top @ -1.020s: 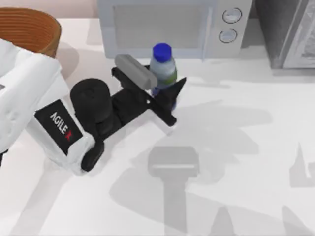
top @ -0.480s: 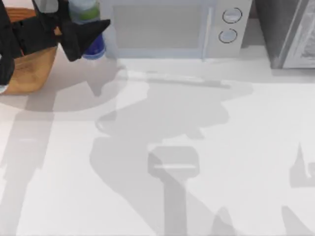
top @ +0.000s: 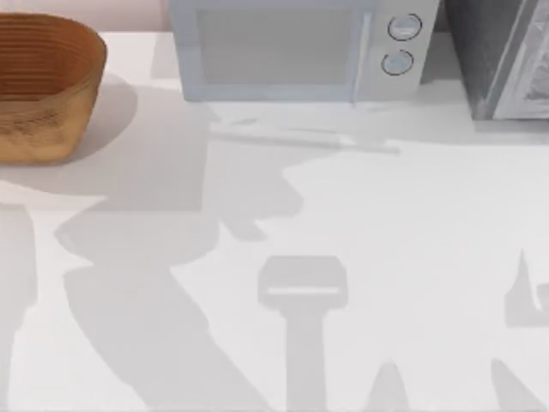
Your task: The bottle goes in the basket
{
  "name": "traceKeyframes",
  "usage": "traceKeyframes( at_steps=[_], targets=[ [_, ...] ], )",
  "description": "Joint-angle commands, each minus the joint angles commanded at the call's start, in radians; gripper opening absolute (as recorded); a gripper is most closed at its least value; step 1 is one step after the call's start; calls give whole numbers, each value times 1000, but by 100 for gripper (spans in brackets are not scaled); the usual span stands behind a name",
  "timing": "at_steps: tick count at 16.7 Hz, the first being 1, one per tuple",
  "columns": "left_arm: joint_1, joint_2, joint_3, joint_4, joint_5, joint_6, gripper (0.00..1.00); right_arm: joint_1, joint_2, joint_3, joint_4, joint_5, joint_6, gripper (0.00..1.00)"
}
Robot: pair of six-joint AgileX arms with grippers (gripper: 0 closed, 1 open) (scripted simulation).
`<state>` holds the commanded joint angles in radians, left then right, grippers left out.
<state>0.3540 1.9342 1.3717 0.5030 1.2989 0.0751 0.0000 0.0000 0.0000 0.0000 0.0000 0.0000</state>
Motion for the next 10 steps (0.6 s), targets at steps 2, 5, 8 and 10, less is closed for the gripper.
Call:
traceKeyframes(
  at_steps=[2,5,8,10],
  targets=[
    [60,-5,35,-44,-3,5,0,0,0,0,0,0,0,100],
    [109,-5,67,-77,-14,10,0,0,0,0,0,0,0,100],
    [114,-4,70,-80,-16,10,0,0,0,0,0,0,0,100],
    [110,-2,67,-78,-16,12,0,0,0,0,0,0,0,100]
  ],
)
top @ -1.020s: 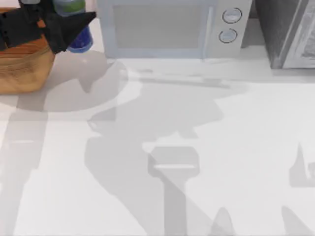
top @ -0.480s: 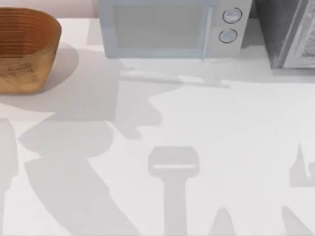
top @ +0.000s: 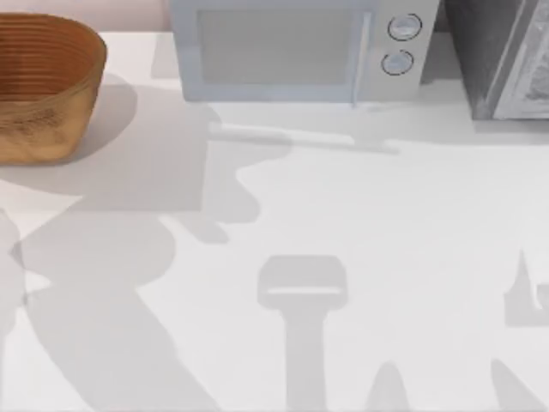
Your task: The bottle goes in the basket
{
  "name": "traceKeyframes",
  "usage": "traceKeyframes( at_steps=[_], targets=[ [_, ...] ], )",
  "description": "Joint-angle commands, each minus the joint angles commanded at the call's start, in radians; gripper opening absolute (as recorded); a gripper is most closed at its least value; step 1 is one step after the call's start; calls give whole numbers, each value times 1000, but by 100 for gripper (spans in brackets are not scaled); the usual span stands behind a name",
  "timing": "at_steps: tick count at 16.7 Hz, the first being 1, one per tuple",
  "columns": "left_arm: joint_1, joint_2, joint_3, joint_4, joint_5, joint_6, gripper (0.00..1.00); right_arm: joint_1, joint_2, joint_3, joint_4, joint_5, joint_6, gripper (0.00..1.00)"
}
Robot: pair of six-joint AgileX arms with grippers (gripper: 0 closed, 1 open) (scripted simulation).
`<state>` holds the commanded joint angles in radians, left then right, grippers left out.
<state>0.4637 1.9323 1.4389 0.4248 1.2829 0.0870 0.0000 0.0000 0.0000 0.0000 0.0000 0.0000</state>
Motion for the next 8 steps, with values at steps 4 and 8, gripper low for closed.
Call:
traceKeyframes(
  at_steps=[4,8],
  targets=[
    [-35,37,4,41,-34,-7,0,0,0,0,0,0,0,100],
    [-98,98,9,111,-100,-19,0,0,0,0,0,0,0,100]
  ],
)
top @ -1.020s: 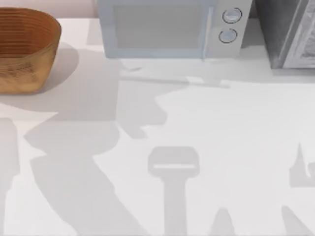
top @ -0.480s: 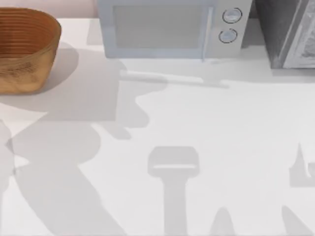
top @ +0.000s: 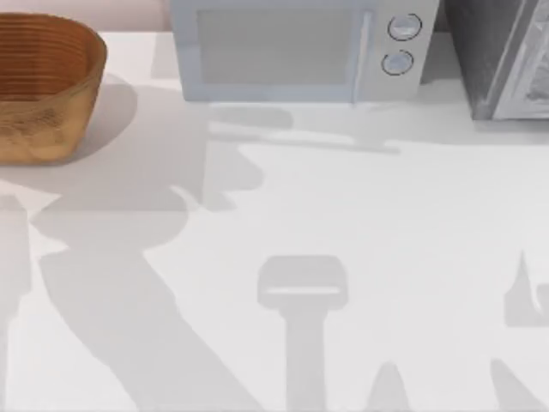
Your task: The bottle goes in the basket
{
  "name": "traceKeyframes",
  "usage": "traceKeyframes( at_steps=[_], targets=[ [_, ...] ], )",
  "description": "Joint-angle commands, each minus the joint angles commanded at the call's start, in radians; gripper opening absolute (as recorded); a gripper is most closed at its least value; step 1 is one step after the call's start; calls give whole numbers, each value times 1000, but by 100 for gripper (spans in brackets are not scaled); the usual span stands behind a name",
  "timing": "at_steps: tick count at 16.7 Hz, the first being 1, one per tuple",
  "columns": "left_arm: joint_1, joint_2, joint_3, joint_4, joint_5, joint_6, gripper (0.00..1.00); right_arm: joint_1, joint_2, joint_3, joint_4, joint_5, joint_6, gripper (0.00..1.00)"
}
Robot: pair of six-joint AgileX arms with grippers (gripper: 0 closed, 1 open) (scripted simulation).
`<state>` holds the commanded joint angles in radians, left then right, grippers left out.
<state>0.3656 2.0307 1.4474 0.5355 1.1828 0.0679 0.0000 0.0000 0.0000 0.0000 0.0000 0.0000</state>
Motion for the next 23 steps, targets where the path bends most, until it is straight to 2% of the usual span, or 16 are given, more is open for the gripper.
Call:
traceKeyframes(
  at_steps=[5,18,23],
  targets=[
    [-12,11,0,13,-13,-2,0,0,0,0,0,0,0,100],
    [-12,11,0,13,-13,-2,98,0,0,0,0,0,0,100],
    [-12,11,0,13,-13,-2,100,0,0,0,0,0,0,100]
  ],
)
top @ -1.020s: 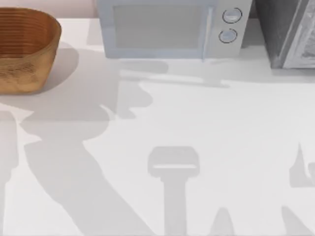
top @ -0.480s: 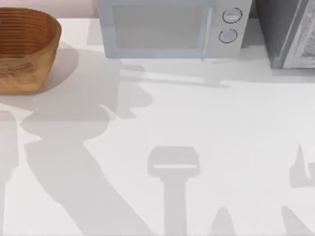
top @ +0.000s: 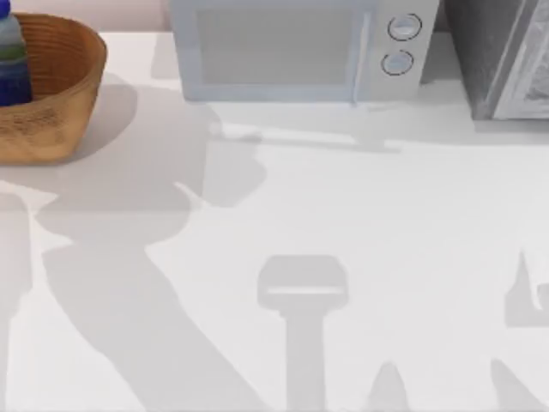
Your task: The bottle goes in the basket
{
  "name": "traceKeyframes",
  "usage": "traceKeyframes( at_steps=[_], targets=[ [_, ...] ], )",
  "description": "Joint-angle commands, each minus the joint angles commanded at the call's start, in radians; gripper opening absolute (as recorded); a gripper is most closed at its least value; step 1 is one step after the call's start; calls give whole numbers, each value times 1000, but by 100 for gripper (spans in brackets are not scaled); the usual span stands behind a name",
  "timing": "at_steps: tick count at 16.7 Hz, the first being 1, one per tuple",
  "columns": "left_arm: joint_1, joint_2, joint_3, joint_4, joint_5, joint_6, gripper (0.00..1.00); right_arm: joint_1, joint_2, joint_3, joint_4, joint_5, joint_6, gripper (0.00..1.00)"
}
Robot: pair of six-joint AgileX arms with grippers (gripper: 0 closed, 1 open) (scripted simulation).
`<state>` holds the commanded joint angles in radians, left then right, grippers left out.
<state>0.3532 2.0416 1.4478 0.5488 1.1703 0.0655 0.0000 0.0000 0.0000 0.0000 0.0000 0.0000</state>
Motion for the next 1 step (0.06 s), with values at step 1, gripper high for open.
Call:
traceKeyframes(
  at_steps=[1],
  targets=[
    [0,0,0,0,0,0,100,0,0,0,0,0,0,100]
  ],
)
